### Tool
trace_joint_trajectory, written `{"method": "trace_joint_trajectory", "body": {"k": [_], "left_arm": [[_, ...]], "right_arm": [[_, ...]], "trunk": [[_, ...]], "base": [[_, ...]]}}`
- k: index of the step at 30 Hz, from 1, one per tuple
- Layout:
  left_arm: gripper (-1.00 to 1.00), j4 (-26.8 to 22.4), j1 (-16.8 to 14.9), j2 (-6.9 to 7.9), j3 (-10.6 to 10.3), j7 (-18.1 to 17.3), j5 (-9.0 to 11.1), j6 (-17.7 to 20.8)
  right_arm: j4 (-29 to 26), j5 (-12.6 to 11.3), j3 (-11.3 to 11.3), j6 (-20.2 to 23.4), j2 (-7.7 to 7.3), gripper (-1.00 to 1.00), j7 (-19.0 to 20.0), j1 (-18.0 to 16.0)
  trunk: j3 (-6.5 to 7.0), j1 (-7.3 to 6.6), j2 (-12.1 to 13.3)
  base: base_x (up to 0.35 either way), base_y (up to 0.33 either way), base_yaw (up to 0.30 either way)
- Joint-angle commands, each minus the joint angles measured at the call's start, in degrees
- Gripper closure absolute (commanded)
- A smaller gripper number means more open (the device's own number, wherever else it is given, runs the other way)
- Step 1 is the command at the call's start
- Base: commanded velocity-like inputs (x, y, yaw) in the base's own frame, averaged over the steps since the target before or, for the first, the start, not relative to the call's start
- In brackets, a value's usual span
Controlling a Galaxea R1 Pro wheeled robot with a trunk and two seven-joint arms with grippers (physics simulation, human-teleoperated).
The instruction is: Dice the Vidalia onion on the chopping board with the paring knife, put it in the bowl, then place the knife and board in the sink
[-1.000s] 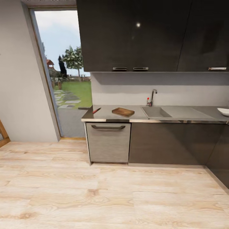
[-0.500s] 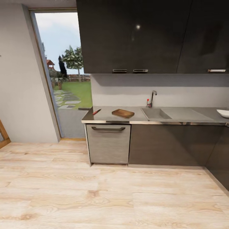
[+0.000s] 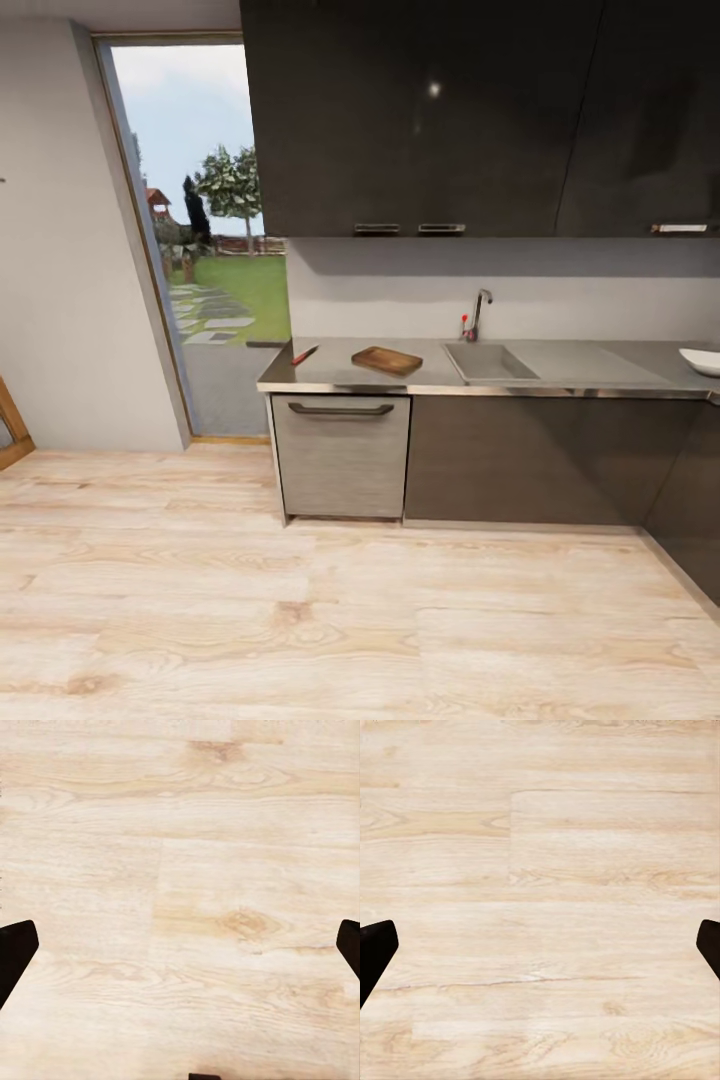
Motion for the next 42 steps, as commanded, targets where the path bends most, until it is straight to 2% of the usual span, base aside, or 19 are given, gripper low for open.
{"method": "trace_joint_trajectory", "body": {"k": [1,42], "left_arm": [[-1.00,0.0,0.0,0.02,0.0,0.0,0.1,-0.1],[-1.00,-0.1,0.0,-0.01,0.0,0.0,0.1,-0.1]], "right_arm": [[0.0,0.0,0.0,-0.2,0.01,-1.00,-0.2,0.0],[0.7,0.0,0.1,-0.2,0.01,-1.00,-0.2,0.0]], "trunk": [[0.13,-0.23,0.4],[7.49,-9.23,16.8]], "base": [[0.000,0.000,0.000],[0.000,0.000,0.000]]}}
